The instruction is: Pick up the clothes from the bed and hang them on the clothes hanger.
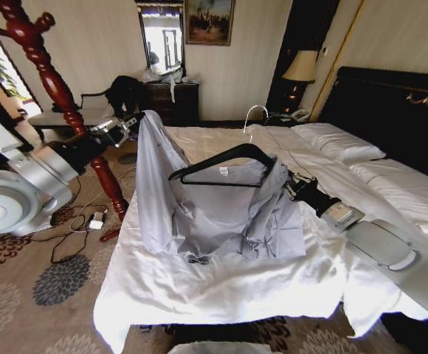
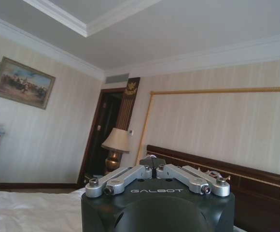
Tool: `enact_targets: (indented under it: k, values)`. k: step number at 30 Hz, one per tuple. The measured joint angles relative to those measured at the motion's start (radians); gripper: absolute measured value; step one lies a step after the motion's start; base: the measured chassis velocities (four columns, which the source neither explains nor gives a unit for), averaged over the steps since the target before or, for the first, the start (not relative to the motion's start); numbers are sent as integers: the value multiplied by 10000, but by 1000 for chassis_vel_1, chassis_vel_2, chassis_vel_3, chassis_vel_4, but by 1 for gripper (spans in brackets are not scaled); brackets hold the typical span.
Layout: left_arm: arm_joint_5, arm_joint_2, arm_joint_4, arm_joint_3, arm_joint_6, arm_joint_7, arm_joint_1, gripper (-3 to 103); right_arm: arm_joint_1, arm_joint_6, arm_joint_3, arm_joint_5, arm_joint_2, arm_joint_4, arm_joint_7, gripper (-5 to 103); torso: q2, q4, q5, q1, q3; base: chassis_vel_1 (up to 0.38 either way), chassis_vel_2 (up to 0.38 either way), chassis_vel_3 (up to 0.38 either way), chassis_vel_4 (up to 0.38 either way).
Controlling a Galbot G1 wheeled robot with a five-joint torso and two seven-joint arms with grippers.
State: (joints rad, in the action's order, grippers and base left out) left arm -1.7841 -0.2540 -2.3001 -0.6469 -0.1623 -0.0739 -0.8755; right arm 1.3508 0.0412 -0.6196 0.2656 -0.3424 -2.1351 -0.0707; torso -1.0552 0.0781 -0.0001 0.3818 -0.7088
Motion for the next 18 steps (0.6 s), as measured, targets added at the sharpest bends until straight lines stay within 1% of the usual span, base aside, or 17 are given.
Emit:
enact_targets:
  k: [3,8,11,12,15,16,17,18]
  values:
    - [-9,7,-158,-50,-13,3,25,0,-137,176,273,-4,-128,113,-64,16,0,-1,1,0,0,0,0,0,0]
    - [-264,136,-341,-490,-59,40,-56,0,-378,472,591,-69,-265,362,-240,16,0,-2,1,0,0,0,0,0,0]
    - [-178,209,-548,-427,-75,55,-137,0,-495,653,690,-26,-308,385,-316,16,0,-3,2,0,0,0,0,0,0]
    - [-86,216,-635,-320,-85,59,-137,0,-565,721,737,6,-324,385,-336,16,0,-2,2,-1,0,0,0,0,0]
    - [682,260,-817,286,-190,81,-189,0,-1225,988,1240,316,-428,301,-413,16,0,1,1,0,0,0,0,0,0]
    - [933,357,-814,352,-218,133,-340,0,-1543,1050,1472,429,-486,278,-433,16,0,1,-3,0,0,0,0,0,0]
    - [933,357,-814,352,-218,133,-340,0,-1543,1050,1472,429,-486,278,-433,16,0,1,-3,0,0,0,0,0,0]
    - [1108,476,-802,355,-232,190,-496,0,-1874,1093,1727,526,-572,259,-453,16,0,-2,-3,0,-1,0,0,0,0]
